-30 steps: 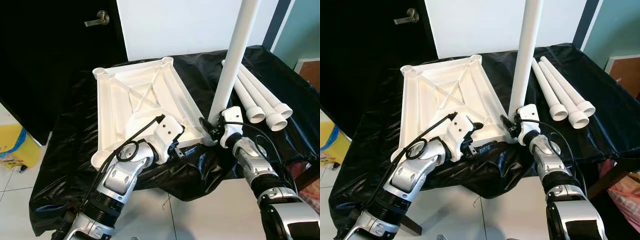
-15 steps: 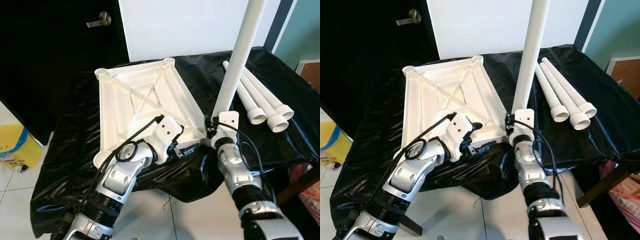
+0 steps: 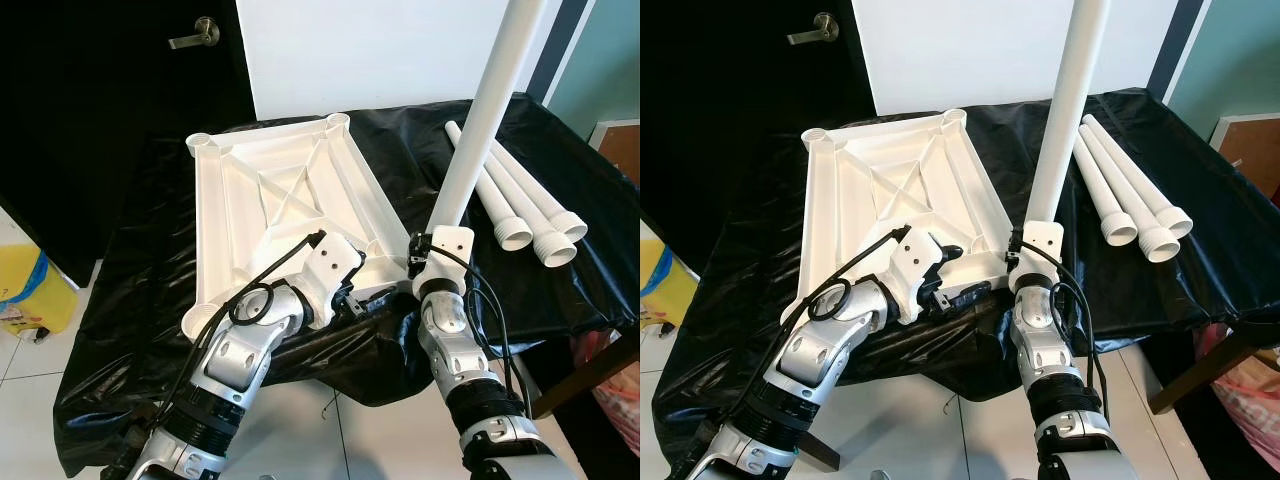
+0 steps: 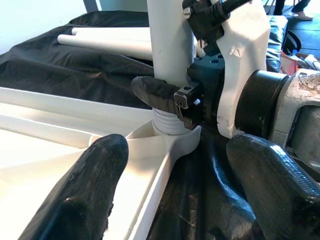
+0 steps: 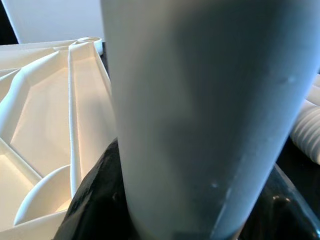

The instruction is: Building children table

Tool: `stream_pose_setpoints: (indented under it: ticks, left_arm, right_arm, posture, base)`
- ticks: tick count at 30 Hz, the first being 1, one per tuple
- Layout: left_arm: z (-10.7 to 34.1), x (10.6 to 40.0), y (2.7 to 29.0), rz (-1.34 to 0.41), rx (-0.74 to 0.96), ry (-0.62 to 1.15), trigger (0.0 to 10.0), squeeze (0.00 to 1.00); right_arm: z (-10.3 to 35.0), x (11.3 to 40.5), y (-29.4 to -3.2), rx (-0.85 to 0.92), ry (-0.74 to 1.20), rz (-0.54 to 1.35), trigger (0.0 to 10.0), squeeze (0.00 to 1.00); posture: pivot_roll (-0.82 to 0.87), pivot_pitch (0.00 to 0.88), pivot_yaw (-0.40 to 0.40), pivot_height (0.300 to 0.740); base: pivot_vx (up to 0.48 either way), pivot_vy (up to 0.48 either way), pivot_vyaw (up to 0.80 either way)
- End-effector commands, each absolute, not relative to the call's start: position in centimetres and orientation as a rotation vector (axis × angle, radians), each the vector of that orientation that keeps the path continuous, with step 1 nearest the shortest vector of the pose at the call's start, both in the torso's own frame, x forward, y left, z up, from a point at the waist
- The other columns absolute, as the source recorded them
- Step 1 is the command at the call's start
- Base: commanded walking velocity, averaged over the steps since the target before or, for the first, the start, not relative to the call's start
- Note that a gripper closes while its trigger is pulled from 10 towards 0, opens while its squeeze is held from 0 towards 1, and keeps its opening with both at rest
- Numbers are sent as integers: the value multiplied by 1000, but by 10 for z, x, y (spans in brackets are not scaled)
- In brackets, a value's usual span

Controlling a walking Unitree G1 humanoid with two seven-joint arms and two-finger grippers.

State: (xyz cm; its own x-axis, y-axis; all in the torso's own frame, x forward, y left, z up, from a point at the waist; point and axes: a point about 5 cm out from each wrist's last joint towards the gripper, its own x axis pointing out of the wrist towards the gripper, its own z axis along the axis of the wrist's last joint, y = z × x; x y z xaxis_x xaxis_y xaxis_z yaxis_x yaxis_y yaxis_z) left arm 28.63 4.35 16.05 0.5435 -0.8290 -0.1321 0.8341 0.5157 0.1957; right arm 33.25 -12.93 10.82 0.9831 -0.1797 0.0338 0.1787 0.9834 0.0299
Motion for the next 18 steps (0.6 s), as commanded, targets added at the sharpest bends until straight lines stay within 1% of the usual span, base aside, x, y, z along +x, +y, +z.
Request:
stream_pose_setpoints:
  ticks: [1, 2, 10, 12, 14, 16, 18]
  left_arm:
    - [161, 290, 47, -975, 247, 17, 10000, 0]
    - [162, 290, 47, -973, 246, 16, 10000, 0]
    - [162, 291, 46, -975, 246, 14, 10000, 0]
    - [162, 289, 44, -988, 245, 13, 10000, 0]
    - [162, 287, 43, -995, 243, 12, 10000, 0]
    - [161, 285, 43, -1003, 247, 15, 10000, 0]
    - [160, 284, 42, -1005, 247, 17, 10000, 0]
  right_arm:
    - [85, 324, -130, 24, 77, -176, 10000, 427]
    - [88, 325, -131, 16, 61, -167, 10000, 1000]
    - [99, 326, -139, 9, 4, -100, 10000, 1000]
    - [100, 325, -144, 11, -6, -31, 10000, 1000]
    - [101, 325, -147, 9, -12, -6, 10000, 1000]
    - [102, 325, -153, 1, -30, 74, 10000, 0]
    - [103, 325, -155, -4, -38, 103, 10000, 0]
  posture:
    - [-130, 0, 18, 740]
    - [-131, 0, 18, 740]
    - [-137, 0, 27, 740]
    - [-129, 0, 27, 740]
    - [-129, 0, 27, 740]
    - [-130, 0, 30, 740]
    - [-130, 0, 30, 740]
  base:
    - [0, 0, 0]
    - [0, 0, 0]
    - [0, 0, 0]
    - [0, 0, 0]
    - [0, 0, 0]
    - [0, 0, 0]
    - [0, 0, 0]
